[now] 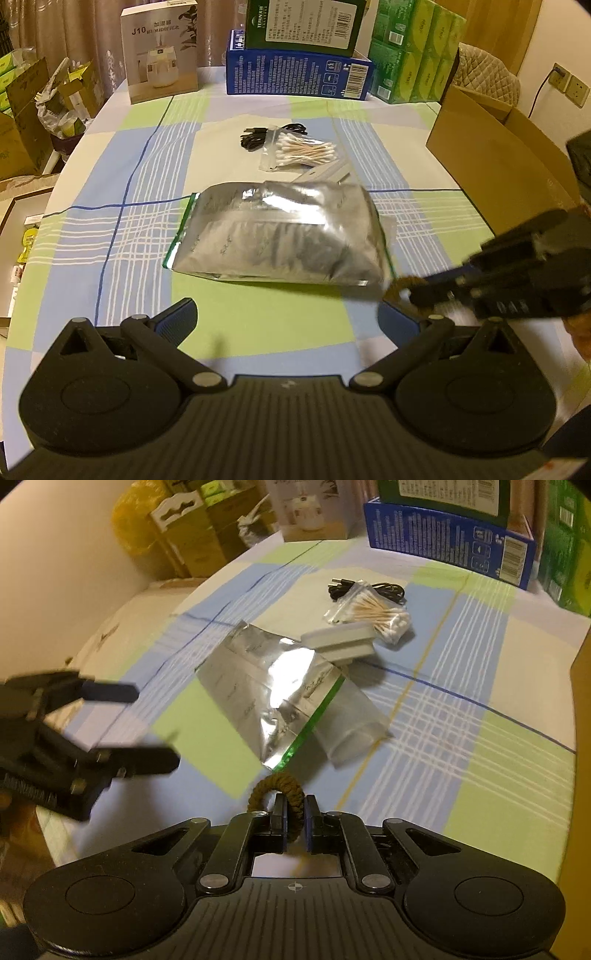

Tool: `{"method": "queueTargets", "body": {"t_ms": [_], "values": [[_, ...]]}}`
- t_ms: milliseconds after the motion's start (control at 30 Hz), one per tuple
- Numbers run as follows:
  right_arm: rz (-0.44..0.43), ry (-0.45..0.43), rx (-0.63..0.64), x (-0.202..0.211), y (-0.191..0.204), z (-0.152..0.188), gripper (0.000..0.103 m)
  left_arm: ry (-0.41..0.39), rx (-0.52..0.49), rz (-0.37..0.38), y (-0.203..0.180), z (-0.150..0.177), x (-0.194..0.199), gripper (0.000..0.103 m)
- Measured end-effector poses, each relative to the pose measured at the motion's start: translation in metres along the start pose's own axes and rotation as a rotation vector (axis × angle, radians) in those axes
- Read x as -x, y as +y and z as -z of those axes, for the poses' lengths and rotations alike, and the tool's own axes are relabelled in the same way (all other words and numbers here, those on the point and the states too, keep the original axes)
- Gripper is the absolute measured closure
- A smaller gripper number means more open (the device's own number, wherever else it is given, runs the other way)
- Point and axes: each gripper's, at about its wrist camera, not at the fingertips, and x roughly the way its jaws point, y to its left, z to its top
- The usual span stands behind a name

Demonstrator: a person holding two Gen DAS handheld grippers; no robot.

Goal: Organize objects
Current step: 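Grasp the brown hair-tie ring lying on the silver bag with the right tool, then grasp the silver foil bag with the left tool while the right tool holds the hair tie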

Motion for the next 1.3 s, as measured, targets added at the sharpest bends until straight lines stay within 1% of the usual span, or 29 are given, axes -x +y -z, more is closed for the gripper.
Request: {"method": "queueTargets", "body": {"t_ms": [167,267,400,567,667,700,733,767,833,933,1033,1133,1200,1300], "values": [[0.057,-0.018,-0.058,0.016,-0.02,0.004,0.098,0.011,-0.015,0.011,-0.011,-0.003,-0.005,0.001],[0.074,-0.026,-0.064,0.02,-0.027,0.003,0.098,0.015,0.033,0.008,-0.013,-0.01,-0.01,0.001],[0.098,-0.045,-0.089,0.022,-0.034,0.001,0.098,0.0,0.152,-0.006,-0.011,-0.025,-0.022,0.001],[0.131,-0.051,-0.075,0.022,-0.036,-0.001,0.098,-0.021,0.363,-0.01,0.004,-0.046,-0.044,0.001],[0.134,-0.046,-0.074,0.019,-0.037,-0.001,0.098,-0.001,0.473,-0.001,0.013,-0.051,-0.057,0.001],[0.136,-0.045,-0.074,0.018,-0.037,-0.002,0.098,0.016,0.496,-0.003,0.015,-0.051,-0.063,0.001],[0.135,-0.044,-0.074,0.017,-0.037,-0.002,0.098,0.036,0.501,-0.021,0.015,-0.051,-0.067,0.002],[0.134,-0.045,-0.074,0.017,-0.037,-0.002,0.098,0.05,0.488,-0.045,0.014,-0.05,-0.069,0.002],[0.139,-0.044,-0.066,0.018,-0.036,-0.001,0.098,0.059,0.44,-0.053,0.013,-0.045,-0.07,0.002],[0.149,-0.04,-0.048,0.018,-0.033,0.0,0.098,0.096,0.359,-0.081,0.016,-0.033,-0.066,0.0],[0.151,-0.038,-0.043,0.019,-0.032,0.001,0.098,0.117,0.293,-0.098,0.026,-0.021,-0.056,0.0],[0.15,-0.033,-0.041,0.018,-0.03,0.003,0.098,0.122,0.232,-0.138,0.035,-0.015,-0.043,0.002],[0.145,-0.031,-0.043,0.017,-0.029,0.004,0.098,0.121,0.192,-0.136,0.036,-0.017,-0.038,0.002],[0.145,-0.03,-0.044,0.018,-0.029,0.005,0.098,0.119,0.12,-0.101,0.036,-0.027,-0.037,0.002]]}}
